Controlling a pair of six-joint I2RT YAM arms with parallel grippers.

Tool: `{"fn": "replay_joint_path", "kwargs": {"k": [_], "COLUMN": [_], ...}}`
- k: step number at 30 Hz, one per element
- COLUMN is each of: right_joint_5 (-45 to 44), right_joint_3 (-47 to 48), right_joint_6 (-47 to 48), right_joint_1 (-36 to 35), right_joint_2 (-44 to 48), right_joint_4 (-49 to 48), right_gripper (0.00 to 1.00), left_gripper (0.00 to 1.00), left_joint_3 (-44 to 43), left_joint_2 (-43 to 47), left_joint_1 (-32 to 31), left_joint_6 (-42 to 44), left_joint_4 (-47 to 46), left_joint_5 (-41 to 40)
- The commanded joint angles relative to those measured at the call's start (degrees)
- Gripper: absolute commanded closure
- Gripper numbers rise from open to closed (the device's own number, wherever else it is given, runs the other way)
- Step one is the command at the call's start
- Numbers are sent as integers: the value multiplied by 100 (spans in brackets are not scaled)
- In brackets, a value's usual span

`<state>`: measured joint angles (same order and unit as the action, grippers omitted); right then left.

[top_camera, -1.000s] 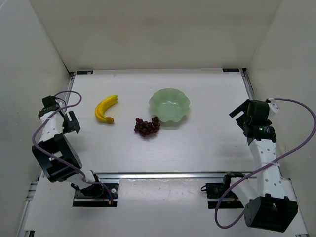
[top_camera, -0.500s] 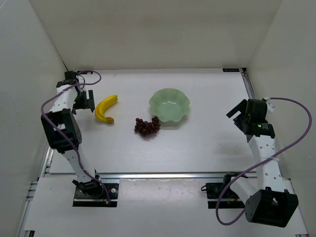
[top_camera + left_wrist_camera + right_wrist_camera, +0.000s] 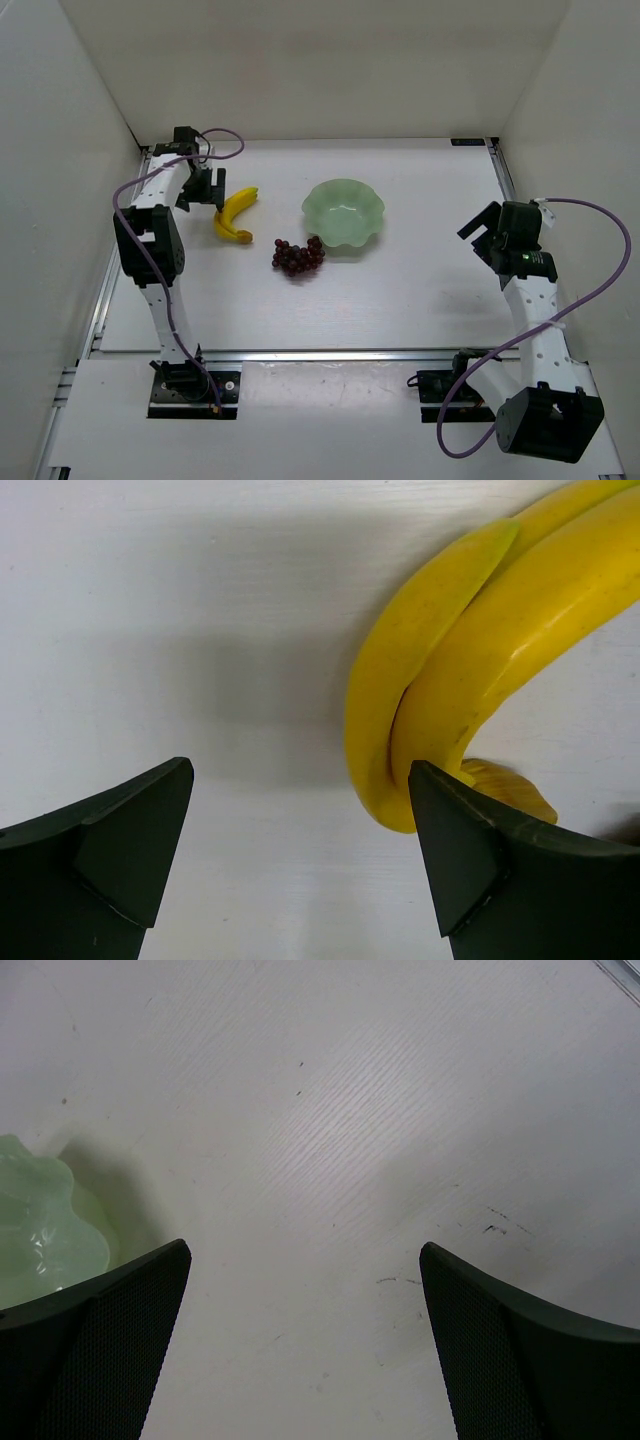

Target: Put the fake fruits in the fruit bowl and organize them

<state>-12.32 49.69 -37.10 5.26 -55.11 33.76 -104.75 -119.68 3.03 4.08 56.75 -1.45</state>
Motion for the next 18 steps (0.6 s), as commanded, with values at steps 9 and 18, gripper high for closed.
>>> {"fn": "replay_joint_path", "kwargs": {"k": [9, 18], "right_joint_5": [71, 71], "right_joint_3": [14, 128], "right_joint_6": [45, 98], "right_joint_1": [19, 19], "right_joint_2": [44, -8], "right_joint_4": [-54, -54], "right_gripper": [1, 1], "left_gripper": [0, 0], "left_joint_3": [-203, -371], "left_joint_2": [524, 165], "left_joint_1": [-671, -1138], "left_joint_6": [93, 93], "left_joint_4": [-226, -226], "left_joint_5": [-3, -425]}}
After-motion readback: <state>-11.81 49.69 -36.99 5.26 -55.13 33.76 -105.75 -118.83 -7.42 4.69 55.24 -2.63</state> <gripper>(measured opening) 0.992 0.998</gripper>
